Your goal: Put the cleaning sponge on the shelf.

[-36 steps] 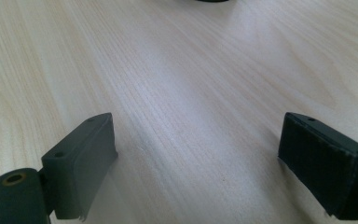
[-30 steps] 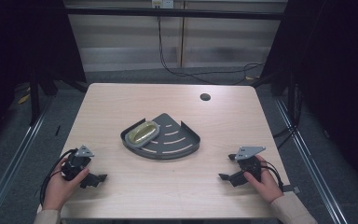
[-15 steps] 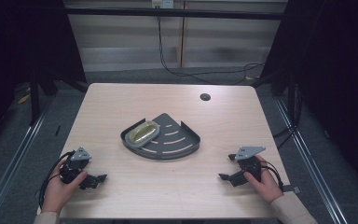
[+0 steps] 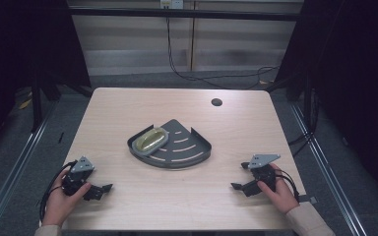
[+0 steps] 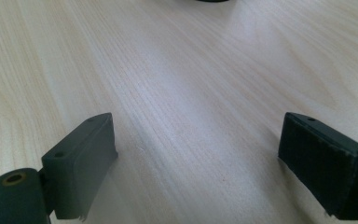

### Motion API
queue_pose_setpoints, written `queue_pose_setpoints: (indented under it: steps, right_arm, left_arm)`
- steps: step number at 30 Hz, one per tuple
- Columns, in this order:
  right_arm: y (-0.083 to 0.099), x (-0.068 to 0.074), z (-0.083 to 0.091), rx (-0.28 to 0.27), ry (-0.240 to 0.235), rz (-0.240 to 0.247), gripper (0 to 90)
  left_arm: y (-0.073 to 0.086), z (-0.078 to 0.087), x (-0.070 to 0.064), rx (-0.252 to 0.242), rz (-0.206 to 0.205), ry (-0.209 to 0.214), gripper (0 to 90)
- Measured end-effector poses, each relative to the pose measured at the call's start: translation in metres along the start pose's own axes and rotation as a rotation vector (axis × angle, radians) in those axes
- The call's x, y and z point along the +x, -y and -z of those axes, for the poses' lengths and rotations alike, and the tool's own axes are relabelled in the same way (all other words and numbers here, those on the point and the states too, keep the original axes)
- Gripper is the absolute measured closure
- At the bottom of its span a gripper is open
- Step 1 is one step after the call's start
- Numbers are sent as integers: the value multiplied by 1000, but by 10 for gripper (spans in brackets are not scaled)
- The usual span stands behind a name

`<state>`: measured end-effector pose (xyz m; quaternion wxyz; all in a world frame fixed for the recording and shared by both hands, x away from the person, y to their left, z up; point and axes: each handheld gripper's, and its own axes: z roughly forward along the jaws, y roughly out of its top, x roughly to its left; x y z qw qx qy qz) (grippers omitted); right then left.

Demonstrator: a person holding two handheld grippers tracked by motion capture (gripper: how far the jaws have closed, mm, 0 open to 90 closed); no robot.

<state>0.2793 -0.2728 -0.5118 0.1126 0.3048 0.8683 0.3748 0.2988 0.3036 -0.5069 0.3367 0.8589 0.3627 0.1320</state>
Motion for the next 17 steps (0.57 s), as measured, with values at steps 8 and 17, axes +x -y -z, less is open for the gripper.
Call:
queue_pose_setpoints:
  steps: [8,17]
  right_arm:
    - [0,0,0,0,0,0,105]
    - [0,0,0,0,0,0,105]
  left_arm:
    - [4,0,1,-32,-11,5,0]
    - [4,0,2,-30,-15,11,0]
